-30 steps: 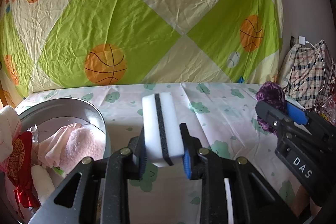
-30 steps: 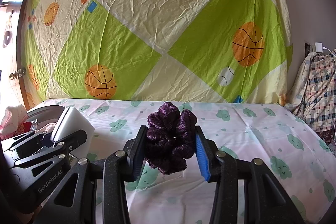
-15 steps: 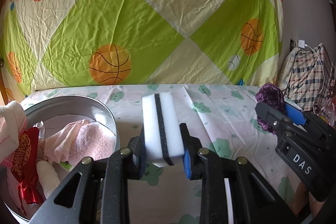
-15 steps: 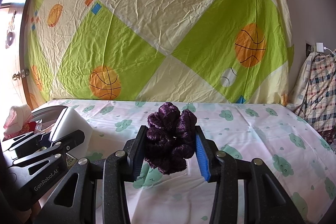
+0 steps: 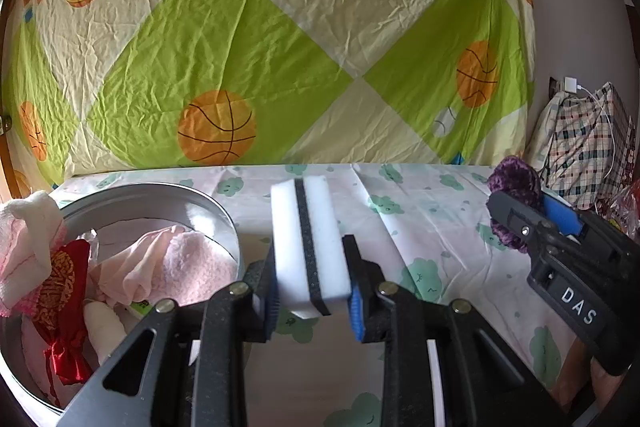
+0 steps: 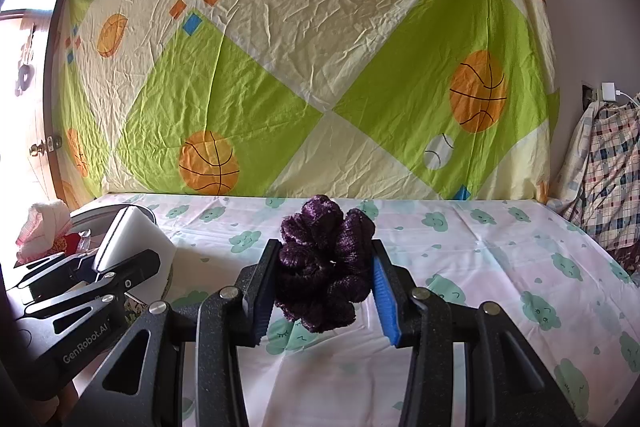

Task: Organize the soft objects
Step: 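Carry the sponge over the tin while the right tool carries the scrunchie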

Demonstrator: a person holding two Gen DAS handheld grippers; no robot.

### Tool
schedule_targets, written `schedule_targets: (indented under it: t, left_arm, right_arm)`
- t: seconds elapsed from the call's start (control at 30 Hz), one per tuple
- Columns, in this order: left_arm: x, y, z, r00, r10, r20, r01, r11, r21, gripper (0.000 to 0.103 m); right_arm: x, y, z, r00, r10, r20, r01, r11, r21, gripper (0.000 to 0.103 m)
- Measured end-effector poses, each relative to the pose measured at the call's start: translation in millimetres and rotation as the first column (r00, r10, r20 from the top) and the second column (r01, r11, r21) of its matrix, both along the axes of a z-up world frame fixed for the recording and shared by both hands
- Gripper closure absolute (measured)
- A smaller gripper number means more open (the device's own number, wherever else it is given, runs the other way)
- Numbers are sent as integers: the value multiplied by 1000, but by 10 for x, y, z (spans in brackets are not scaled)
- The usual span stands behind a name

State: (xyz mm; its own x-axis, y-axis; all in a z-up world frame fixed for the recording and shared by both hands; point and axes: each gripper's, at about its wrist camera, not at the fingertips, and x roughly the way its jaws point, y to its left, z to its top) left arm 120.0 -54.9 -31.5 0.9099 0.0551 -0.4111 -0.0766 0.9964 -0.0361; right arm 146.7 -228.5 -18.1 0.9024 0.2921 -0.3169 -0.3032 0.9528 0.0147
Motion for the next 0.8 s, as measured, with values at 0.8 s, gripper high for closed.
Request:
schedule_targets:
  t: [0.8]
  left_arm:
    - [-241, 154, 43, 998, 24, 52, -24, 1000, -13, 75]
  right_arm:
    - [-212, 135, 31, 996, 69, 50, -69, 998, -3, 57]
